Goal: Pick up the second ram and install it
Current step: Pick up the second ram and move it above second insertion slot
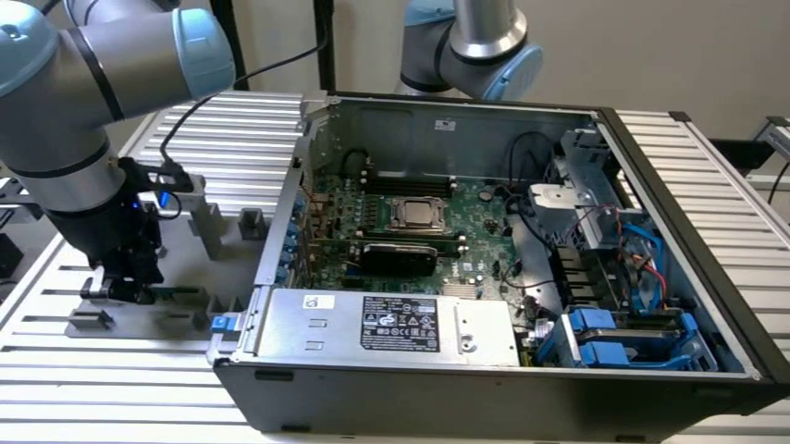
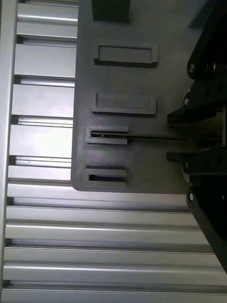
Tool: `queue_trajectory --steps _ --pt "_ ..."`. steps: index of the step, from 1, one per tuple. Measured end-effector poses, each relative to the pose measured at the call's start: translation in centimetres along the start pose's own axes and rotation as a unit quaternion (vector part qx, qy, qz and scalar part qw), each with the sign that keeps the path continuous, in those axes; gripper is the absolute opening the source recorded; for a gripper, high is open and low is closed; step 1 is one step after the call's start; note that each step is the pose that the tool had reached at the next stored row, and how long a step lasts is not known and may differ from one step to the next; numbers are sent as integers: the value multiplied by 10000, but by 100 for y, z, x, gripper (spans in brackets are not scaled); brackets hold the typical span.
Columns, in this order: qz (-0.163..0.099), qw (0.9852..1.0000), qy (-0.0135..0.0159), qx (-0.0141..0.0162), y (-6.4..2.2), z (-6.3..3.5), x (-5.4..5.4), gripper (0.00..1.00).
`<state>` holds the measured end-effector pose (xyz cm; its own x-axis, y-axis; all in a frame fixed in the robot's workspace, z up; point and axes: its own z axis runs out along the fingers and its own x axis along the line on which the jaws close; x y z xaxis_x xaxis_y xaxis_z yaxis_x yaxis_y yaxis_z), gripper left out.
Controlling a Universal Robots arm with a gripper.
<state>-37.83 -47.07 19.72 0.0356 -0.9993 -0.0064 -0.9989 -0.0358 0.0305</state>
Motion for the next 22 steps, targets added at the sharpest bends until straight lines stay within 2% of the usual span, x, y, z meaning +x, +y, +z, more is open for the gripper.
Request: queue_trajectory --steps 6,7,13,14,22 --pt "57 10000 -1 0 -1 24 0 36" --pt "58 10000 -1 0 -1 25 0 29" --pt "62 10000 -2 0 -2 27 1 27" --pt "62 10000 -2 -1 -2 27 0 20" --pt "64 10000 -4 -14 -5 27 0 13"
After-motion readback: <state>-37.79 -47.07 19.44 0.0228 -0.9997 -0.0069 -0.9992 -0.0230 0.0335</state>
